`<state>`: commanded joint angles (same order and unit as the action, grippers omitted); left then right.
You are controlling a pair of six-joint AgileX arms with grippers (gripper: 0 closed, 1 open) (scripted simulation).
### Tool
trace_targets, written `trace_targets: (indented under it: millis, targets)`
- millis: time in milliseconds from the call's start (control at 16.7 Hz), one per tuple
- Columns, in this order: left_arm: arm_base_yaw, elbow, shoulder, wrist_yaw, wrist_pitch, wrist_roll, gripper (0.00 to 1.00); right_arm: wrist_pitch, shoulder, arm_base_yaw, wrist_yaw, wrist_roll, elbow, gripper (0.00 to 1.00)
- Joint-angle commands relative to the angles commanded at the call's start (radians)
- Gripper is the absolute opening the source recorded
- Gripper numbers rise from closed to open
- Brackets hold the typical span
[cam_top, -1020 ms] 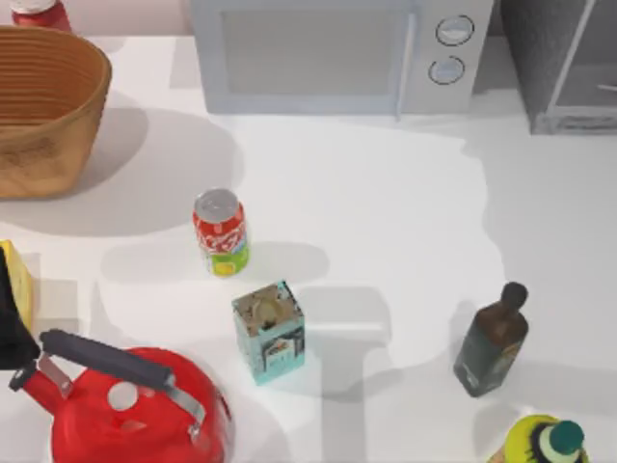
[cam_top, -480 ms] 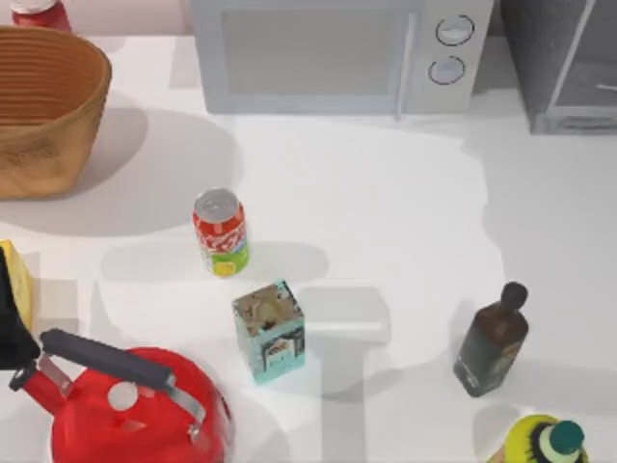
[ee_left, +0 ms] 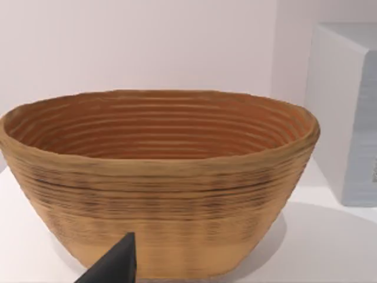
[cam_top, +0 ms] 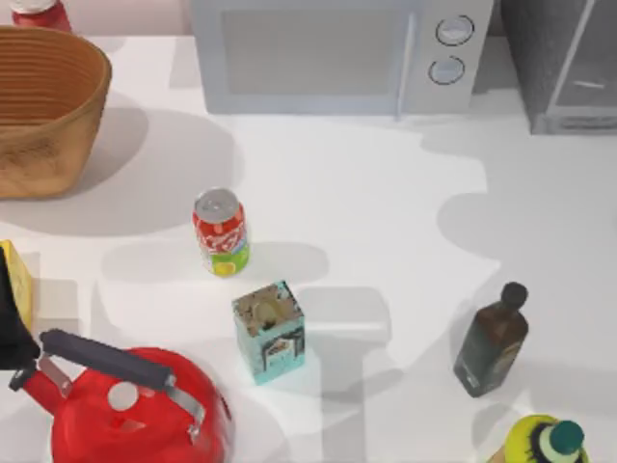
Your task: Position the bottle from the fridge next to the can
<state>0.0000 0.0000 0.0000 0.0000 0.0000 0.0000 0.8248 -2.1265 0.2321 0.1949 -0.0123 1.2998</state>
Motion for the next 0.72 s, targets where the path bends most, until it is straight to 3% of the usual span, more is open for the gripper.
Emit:
trace_targets:
  millis: [420, 720]
  targets:
    - [0.000, 0.000, 0.000, 0.000, 0.000, 0.000, 1.00, 0.012, 0.031, 0.009, 0.006, -0.002, -0.038, 0.00]
    - [0.000, 0.000, 0.000, 0.000, 0.000, 0.000, 1.00, 0.087, 0.199, 0.045, 0.046, -0.002, -0.304, 0.00]
